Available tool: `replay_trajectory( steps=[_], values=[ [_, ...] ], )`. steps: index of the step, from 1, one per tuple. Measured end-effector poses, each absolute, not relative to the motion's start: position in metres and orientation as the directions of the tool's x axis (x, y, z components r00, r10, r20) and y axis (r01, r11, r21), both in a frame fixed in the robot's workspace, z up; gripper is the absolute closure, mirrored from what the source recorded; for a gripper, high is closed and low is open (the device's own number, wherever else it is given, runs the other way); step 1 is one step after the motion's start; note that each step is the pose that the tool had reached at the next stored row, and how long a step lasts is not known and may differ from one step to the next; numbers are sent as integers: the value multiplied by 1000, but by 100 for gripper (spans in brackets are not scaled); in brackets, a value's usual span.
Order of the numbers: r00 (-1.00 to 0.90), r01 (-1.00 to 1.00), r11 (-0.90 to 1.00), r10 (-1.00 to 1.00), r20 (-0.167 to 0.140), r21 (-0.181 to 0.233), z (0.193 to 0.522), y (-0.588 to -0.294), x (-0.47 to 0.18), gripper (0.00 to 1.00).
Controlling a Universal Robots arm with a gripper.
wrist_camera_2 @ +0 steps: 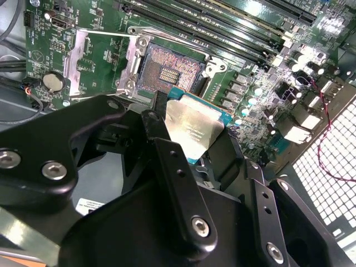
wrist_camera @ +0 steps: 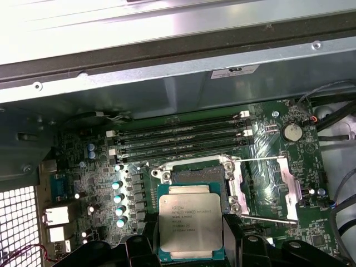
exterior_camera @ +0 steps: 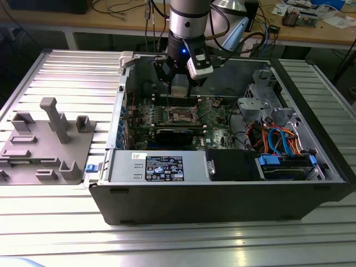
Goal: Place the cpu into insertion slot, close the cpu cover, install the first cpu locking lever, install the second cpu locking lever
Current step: 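Place the cpu into insertion slot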
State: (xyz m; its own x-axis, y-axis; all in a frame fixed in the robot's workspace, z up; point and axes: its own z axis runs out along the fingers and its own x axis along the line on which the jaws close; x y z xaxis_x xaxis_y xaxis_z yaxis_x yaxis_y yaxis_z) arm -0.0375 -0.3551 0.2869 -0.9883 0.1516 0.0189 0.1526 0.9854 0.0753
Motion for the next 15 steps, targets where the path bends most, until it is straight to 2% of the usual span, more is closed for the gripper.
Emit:
replay_trajectory(
  steps=[15],
  values=[
    [-987, 162, 984, 161, 19, 75, 286, -355, -37, 45]
  ],
)
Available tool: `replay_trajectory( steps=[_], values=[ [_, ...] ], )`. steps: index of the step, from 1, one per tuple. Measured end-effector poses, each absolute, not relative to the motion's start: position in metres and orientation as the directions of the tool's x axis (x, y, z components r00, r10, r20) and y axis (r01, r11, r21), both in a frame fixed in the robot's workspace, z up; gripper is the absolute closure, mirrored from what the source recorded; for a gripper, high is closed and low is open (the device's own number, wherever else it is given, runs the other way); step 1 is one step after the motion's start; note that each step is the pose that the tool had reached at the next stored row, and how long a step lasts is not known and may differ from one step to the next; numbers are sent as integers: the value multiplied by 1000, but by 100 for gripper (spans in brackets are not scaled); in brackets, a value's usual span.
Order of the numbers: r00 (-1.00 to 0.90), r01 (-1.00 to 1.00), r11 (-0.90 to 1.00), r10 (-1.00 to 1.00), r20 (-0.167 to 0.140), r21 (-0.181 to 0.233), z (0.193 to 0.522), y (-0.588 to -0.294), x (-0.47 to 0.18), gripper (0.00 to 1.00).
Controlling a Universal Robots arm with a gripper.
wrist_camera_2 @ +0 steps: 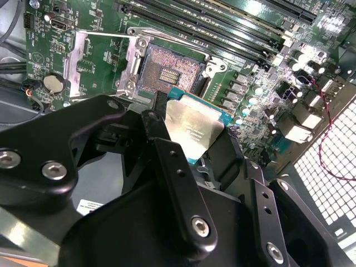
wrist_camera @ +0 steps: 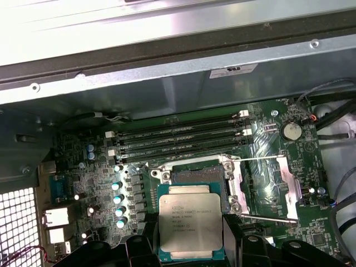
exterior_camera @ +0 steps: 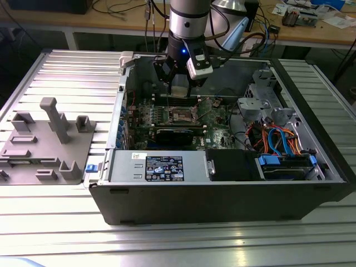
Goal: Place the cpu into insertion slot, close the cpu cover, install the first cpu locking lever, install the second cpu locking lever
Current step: 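Place the cpu into insertion slot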
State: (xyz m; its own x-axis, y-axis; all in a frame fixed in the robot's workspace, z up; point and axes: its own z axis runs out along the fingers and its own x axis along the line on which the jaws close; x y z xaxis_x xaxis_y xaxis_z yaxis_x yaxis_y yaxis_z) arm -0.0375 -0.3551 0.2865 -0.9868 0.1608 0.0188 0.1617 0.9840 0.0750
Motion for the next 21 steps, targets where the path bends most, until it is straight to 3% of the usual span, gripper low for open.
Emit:
replay_trajectory(
  steps=[21],
  values=[
    [-984, 177, 981, 176, 19, 74, 286, -355, -37, 45]
  ],
)
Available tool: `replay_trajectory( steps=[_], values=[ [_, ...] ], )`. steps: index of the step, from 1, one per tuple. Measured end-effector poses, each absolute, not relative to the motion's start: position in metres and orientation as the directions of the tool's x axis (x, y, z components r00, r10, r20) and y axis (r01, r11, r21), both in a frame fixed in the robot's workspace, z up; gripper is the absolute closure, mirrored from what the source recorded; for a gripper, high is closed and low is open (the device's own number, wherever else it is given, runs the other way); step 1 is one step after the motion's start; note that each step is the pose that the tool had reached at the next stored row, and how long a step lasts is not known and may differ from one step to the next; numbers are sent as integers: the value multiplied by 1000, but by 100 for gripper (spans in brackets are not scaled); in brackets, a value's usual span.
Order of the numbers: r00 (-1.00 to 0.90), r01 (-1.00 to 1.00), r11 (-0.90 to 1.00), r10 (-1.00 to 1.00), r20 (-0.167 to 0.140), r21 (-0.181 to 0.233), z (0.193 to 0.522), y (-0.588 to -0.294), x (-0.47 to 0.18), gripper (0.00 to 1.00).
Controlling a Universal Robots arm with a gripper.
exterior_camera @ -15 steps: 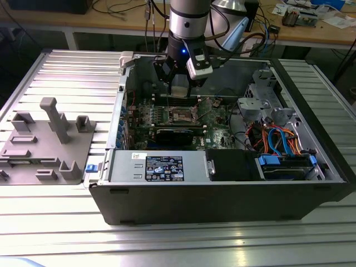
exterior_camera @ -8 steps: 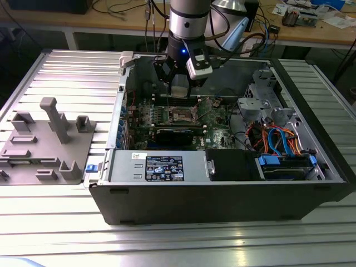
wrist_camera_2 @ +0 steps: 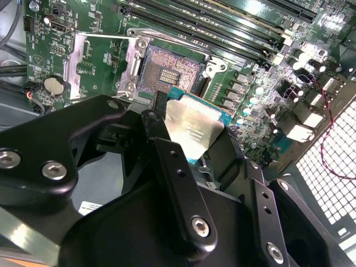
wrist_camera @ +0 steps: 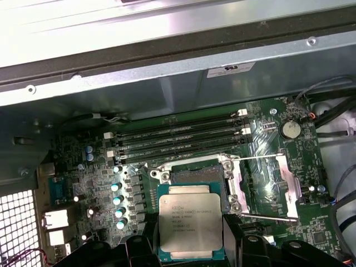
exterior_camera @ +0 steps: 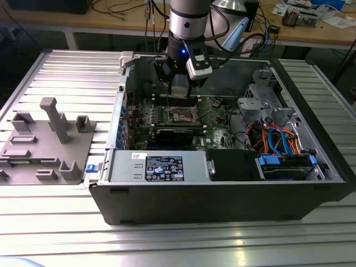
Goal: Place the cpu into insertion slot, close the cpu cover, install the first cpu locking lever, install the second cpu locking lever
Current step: 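Place the cpu into insertion slot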
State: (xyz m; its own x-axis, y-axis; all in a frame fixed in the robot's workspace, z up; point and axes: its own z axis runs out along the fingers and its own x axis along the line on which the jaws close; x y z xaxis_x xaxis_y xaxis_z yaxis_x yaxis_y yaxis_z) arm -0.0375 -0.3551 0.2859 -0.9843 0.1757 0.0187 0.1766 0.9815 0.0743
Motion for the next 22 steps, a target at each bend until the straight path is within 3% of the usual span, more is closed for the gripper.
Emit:
replay_trajectory(
  steps=[22],
  values=[
    [-981, 195, 978, 194, 19, 74, 285, -355, -38, 45]
  ],
)
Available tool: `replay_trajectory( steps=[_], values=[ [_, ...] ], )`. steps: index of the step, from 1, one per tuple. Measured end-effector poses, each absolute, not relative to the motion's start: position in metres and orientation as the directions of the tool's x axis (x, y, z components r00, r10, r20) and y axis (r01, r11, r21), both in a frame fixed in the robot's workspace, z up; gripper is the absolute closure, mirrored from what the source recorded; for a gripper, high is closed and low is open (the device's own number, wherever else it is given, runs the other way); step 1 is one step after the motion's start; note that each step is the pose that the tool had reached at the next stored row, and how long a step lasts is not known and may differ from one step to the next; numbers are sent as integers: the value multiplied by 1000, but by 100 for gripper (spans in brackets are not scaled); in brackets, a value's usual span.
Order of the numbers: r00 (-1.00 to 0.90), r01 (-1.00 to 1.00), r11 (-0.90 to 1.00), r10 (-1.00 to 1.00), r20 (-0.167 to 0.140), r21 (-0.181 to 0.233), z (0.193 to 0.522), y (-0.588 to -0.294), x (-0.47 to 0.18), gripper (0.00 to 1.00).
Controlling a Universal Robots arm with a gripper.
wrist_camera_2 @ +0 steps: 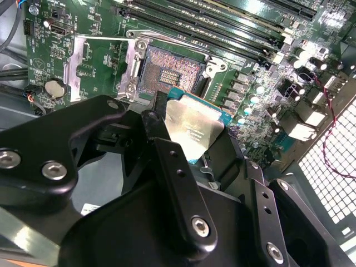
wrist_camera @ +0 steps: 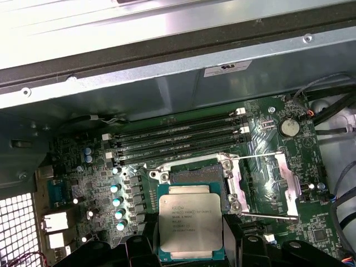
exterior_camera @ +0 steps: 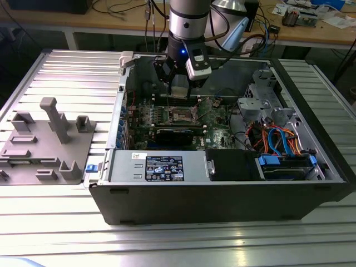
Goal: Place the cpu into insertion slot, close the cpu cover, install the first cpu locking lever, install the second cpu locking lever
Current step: 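Place the cpu into insertion slot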
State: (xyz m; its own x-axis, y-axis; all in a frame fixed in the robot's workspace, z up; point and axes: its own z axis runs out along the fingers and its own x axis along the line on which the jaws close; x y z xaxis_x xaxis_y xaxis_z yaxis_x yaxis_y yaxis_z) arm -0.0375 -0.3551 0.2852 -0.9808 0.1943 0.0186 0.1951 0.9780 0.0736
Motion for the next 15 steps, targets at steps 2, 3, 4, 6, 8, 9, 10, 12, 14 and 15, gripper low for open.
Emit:
replay_trajectory(
  steps=[2, 3, 4, 6, 8, 9, 10, 12, 14, 15],
  values=[
    [-981, 196, 978, 196, 19, 74, 285, -355, -38, 45],
    [-980, 197, 978, 196, 19, 74, 285, -355, -38, 45],
    [-980, 198, 977, 197, 19, 74, 285, -355, -38, 45],
    [-980, 201, 977, 200, 18, 73, 285, -355, -38, 45],
    [-979, 203, 976, 202, 18, 73, 285, -355, -37, 45],
    [-979, 204, 976, 203, 18, 73, 285, -355, -38, 45],
    [-979, 205, 976, 204, 18, 72, 285, -355, -38, 45],
    [-978, 206, 976, 206, 18, 72, 285, -355, -37, 45],
    [-978, 208, 976, 207, 18, 72, 285, -355, -38, 45],
    [-978, 209, 975, 208, 18, 72, 285, -355, -38, 45]
  ],
)
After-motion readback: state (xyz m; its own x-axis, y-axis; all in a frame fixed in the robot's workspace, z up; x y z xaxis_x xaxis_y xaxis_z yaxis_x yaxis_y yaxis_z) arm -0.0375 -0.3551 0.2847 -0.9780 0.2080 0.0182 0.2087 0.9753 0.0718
